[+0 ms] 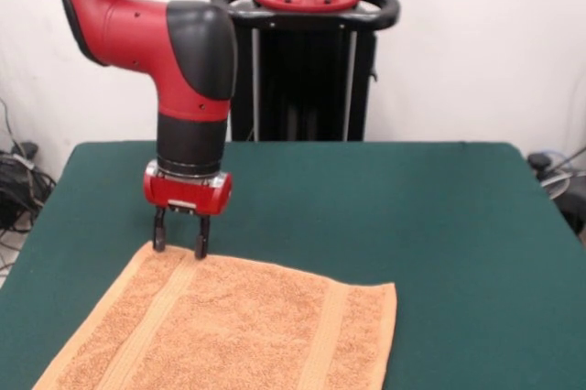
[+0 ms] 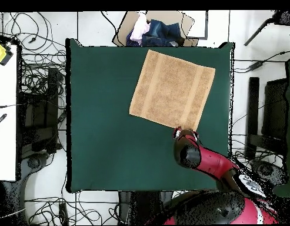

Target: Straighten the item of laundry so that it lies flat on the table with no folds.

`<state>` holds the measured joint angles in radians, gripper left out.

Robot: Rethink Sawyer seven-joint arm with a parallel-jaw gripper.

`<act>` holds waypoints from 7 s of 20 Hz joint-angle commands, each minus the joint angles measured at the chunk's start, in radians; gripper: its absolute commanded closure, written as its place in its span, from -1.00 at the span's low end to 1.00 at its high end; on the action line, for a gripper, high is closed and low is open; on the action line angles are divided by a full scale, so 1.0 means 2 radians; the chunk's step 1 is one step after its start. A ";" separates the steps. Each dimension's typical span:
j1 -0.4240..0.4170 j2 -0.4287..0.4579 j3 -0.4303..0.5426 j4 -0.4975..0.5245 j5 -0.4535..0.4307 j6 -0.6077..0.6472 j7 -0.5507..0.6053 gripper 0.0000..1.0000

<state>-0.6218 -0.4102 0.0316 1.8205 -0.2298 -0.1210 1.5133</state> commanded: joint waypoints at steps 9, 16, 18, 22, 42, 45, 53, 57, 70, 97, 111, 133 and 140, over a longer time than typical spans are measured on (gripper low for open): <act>-0.017 0.133 0.066 -0.105 -0.035 -0.117 0.088 -1.00; -0.031 0.151 0.067 -0.121 -0.093 -0.165 0.091 -1.00; -0.035 0.162 0.058 -0.124 -0.107 -0.174 0.090 -1.00; -0.049 0.182 0.052 -0.129 -0.132 -0.170 0.091 -1.00; -0.092 0.203 0.073 -0.132 -0.176 -0.124 0.091 -1.00; -0.084 0.169 0.073 -0.111 -0.150 -0.079 0.077 -1.00; -0.030 -0.050 0.066 -0.012 -0.045 0.104 0.059 -1.00; -0.024 -0.129 0.078 0.006 -0.019 0.173 0.059 -1.00; -0.017 -0.156 0.086 -0.011 -0.012 0.235 0.055 -1.00; 0.033 -0.079 0.050 -0.041 -0.003 0.132 0.095 -1.00; 0.056 -0.133 0.038 -0.040 0.019 0.209 0.080 -1.00; 0.075 -0.014 0.032 -0.106 0.016 0.142 0.095 -1.00; 0.079 0.041 0.034 -0.149 0.025 0.148 0.092 -1.00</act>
<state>-0.4883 -0.4294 0.1088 1.6237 -0.2366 0.1769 1.5136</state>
